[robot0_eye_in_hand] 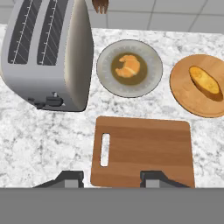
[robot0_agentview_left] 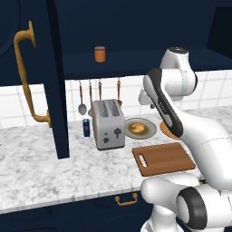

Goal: From the different types of pastries on the counter, select a croissant and place it on the cutting board. Then retrieve a jar of jam from the cabinet and place it alongside the croissant on the cutting board.

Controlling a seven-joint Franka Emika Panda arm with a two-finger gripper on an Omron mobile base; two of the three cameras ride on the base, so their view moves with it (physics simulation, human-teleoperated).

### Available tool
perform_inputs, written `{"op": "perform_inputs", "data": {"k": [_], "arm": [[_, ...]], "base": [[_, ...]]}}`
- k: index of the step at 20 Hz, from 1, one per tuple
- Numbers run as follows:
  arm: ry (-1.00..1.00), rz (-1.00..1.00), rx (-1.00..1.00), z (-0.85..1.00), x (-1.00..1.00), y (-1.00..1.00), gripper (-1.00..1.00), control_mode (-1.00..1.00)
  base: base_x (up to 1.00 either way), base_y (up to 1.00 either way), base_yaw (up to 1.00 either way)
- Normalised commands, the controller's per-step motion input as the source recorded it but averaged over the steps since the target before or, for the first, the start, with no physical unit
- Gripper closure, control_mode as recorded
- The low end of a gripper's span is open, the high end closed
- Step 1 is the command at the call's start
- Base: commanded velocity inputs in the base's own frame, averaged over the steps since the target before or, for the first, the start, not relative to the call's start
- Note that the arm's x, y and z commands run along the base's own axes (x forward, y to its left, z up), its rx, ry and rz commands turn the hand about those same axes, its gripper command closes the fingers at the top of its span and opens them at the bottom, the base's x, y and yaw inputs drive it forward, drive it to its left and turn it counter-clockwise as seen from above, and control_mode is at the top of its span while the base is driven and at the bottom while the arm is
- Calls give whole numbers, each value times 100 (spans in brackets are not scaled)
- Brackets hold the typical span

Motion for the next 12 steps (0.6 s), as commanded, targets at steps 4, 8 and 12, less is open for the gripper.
{"op": "perform_inputs", "data": {"k": [4, 8, 12], "arm": [[-3, 1, 0, -5, 6, -7, -100, -100], [-19, 2, 0, -13, 0, -48, -100, -100], [-17, 0, 0, -44, -17, -56, -100, -100]], "base": [[0, 0, 0], [0, 0, 0], [0, 0, 0]]}}
